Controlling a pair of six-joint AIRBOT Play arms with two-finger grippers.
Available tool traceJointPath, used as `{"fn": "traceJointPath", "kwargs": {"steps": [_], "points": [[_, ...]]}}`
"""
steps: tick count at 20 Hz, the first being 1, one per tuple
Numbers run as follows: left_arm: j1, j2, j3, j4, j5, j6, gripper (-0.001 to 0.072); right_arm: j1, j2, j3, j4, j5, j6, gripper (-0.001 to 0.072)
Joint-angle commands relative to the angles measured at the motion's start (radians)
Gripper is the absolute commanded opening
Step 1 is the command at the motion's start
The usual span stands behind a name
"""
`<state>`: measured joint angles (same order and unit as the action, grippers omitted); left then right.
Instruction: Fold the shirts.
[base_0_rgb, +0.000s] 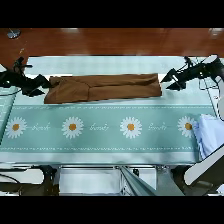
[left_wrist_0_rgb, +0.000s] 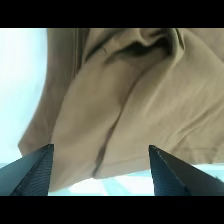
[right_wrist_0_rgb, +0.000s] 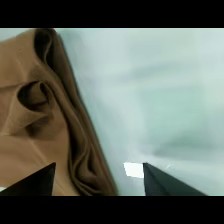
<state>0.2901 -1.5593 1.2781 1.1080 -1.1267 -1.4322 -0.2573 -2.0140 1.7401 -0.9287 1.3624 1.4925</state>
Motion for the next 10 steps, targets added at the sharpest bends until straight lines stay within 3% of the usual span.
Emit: {"fn": "traceJointPath", "kwargs": {"steps": [1, 4, 6, 7, 8, 9, 10], "points": [[-0.064, 0.111, -0.156, 0.01, 0.174, 0.006, 0.0701, 0.055, -0.037, -0.002, 0.019, -0.006, -0.009, 0.0623], [-0.122, 0.117, -0.175, -0.017, 0.177, 0.007, 0.0701, 0.103, -0.051, 0.0, 0.074, -0.014, -0.016, 0.0581], [-0.16, 0.117, -0.175, -0.056, 0.193, 0.006, 0.0701, 0.128, -0.05, 0.016, 0.084, 0.008, -0.023, 0.0275], [-0.177, 0.117, -0.175, -0.084, 0.203, 0.007, 0.0701, 0.138, -0.05, 0.034, 0.084, 0.031, -0.044, 0.0083], [-0.19, 0.116, -0.173, -0.116, 0.204, 0.007, 0.0698, 0.141, -0.049, 0.056, 0.084, 0.059, -0.05, 0.0019], [-0.2, 0.116, -0.17, -0.146, 0.2, 0.008, 0.0622, 0.14, -0.039, 0.074, 0.08, 0.087, -0.051, 0.0019], [-0.208, 0.116, -0.165, -0.179, 0.187, 0.024, 0.0261, 0.133, -0.014, 0.079, 0.061, 0.101, -0.049, 0.0019]]}}
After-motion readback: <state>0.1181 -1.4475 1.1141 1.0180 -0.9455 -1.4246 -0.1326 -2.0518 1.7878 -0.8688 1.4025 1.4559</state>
